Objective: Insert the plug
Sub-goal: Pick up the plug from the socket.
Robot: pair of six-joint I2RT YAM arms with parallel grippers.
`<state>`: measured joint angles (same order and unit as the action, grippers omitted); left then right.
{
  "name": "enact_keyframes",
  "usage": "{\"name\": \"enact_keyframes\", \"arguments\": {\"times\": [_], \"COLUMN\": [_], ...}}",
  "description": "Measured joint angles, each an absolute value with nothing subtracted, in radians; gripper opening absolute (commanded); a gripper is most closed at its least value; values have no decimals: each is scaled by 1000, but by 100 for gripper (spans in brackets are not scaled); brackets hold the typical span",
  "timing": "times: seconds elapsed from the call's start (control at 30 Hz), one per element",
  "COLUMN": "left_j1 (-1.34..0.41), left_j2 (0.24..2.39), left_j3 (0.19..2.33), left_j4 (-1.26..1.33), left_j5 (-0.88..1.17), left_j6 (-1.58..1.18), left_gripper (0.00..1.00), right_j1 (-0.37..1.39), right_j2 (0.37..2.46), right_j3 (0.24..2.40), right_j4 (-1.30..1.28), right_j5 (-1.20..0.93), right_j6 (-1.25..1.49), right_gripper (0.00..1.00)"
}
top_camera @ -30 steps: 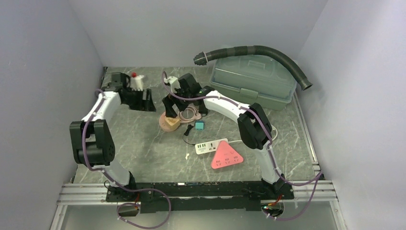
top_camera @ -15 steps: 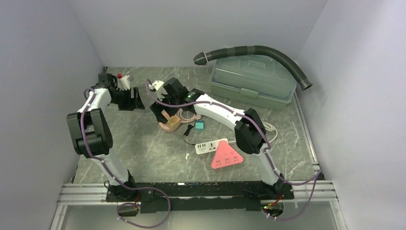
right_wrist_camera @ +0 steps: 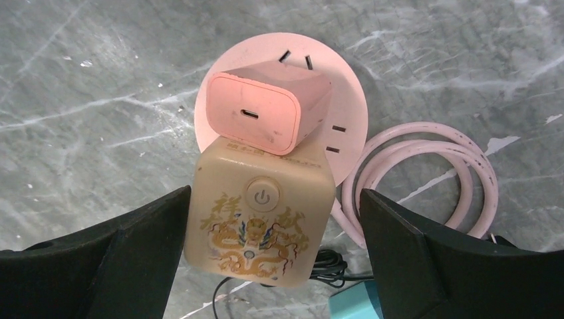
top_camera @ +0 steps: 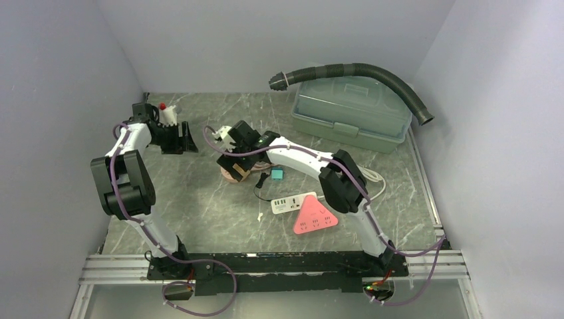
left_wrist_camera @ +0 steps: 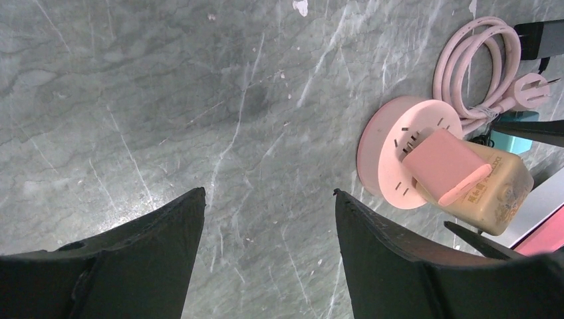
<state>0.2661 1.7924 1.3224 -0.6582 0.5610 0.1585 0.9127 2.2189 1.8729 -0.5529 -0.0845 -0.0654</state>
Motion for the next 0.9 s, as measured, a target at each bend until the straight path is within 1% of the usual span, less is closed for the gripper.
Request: {"name": "enact_keyframes", "arguments": {"times": [0.07, 0.1, 0.2, 0.23, 0.4, 0.57, 0.7, 0.77, 0.9], "left_j1": [266, 266, 266, 266, 266, 266, 266, 266, 266], "left_j2": [1792, 1792, 1792, 1792, 1790, 1778, 1753, 1739, 1721], "left_j3": [1318, 1315, 1311, 1311, 1306, 1295, 1284, 1279, 1269], "left_j4": [-658, -659, -662, -662, -664, -671, -679, -690, -702], "left_j5": [561, 561, 561, 561, 561, 561, 566, 570, 582], "left_j6": [163, 164, 164, 165, 172, 183, 199, 207, 224], "left_gripper": [75, 75, 75, 75, 75, 75, 75, 75, 75], "right_j1": [912, 911, 904, 903, 886, 875, 878, 889, 946], "right_j2": [2230, 2234, 2235, 2235, 2219, 2175, 2099, 2036, 1925], "right_j3": [1873, 1872, 1863, 1861, 1829, 1761, 1652, 1566, 1421], "right_j4": [-553, -552, -548, -548, -541, -548, -559, -566, -590], "right_j5": [-89, -93, -123, -141, -233, -314, -379, -409, -441], "right_j6": [-79, -87, -113, -123, -168, -243, -306, -338, -374], "right_gripper": [94, 89, 63, 57, 49, 47, 49, 53, 69]}}
